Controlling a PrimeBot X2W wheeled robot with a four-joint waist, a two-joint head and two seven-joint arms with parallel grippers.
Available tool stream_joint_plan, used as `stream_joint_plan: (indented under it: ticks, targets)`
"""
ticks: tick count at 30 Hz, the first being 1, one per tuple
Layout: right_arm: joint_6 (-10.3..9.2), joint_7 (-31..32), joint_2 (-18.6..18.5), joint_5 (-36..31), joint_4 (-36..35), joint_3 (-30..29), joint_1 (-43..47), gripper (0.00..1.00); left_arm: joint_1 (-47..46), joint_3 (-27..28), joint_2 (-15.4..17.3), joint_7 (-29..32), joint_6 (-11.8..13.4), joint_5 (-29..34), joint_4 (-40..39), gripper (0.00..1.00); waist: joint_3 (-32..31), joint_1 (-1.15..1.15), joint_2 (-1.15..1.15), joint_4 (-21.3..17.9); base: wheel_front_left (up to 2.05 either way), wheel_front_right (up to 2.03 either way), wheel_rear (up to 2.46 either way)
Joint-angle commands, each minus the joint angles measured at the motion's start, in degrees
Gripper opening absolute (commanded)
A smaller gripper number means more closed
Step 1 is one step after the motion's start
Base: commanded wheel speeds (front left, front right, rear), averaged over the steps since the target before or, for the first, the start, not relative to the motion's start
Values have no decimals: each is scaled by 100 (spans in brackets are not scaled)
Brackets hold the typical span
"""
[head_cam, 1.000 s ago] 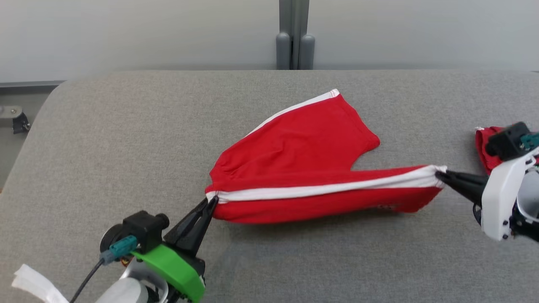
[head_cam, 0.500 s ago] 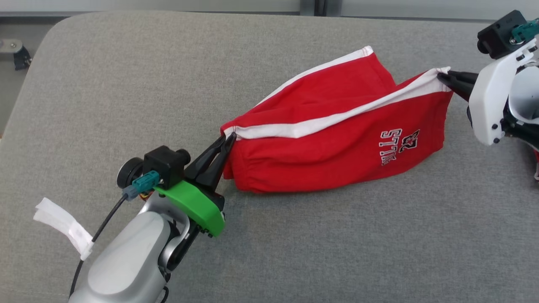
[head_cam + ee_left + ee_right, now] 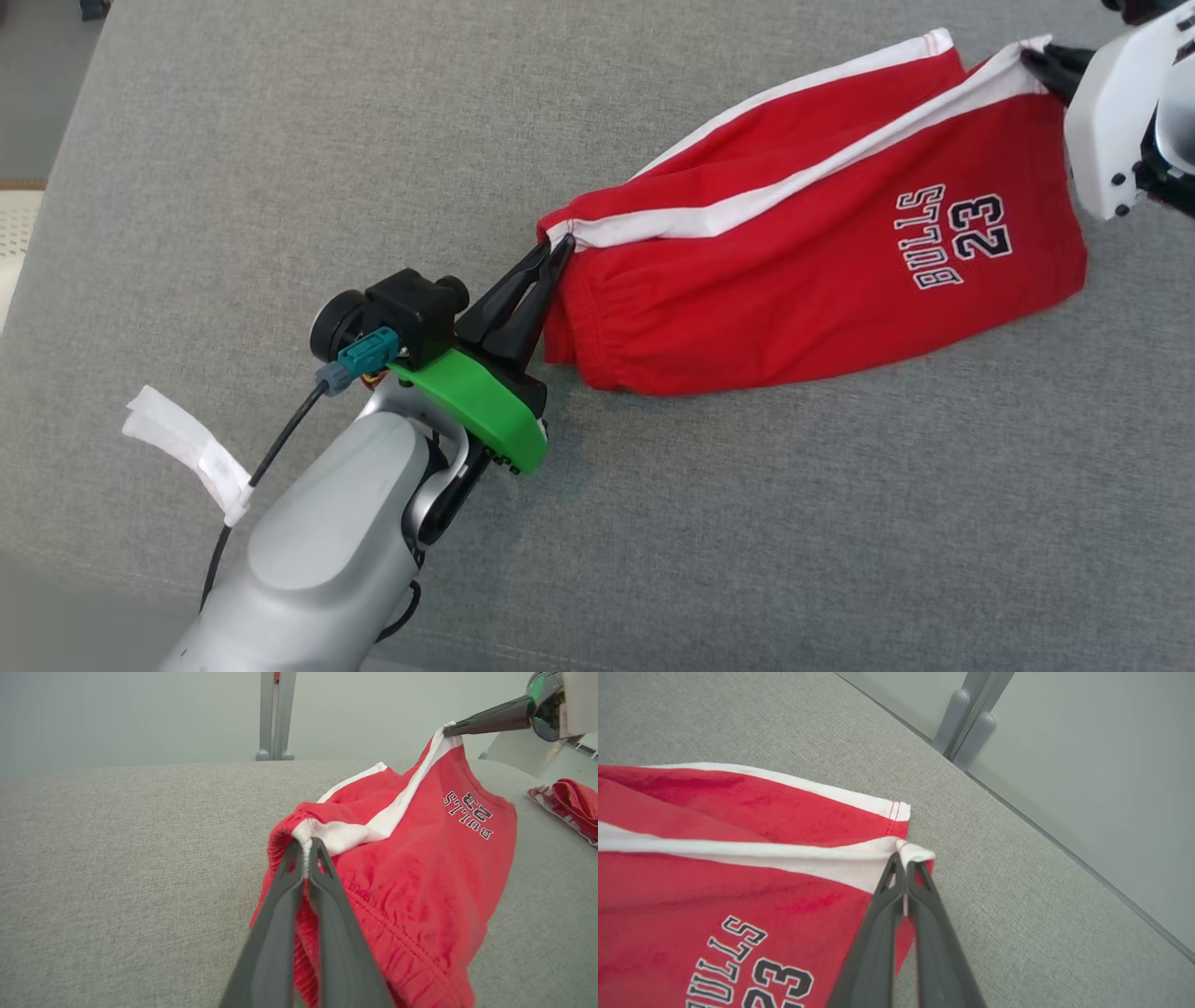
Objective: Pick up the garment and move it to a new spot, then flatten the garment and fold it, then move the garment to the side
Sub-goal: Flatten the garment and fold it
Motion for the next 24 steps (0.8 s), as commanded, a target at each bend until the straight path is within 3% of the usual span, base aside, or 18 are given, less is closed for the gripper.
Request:
stream_joint_plan:
  ticks: [1,23,24]
  targets:
    - [-13,-95,7,-46,88,64,-163,0,-128,-2,-12,-39,-20,-39,14,0,202,0,0,161,0,0,0]
    - [-13,-1233,320,184,1372,1184,-1208,0,-360,392,-307,-169,-33,197,100,0,655,0,0,279,0,0,0]
    - [-13,-1279,324,221,1412,1196,-1216,0,-351,395,-314,-170,-33,213,121,5,657,0,0,277,0,0,0]
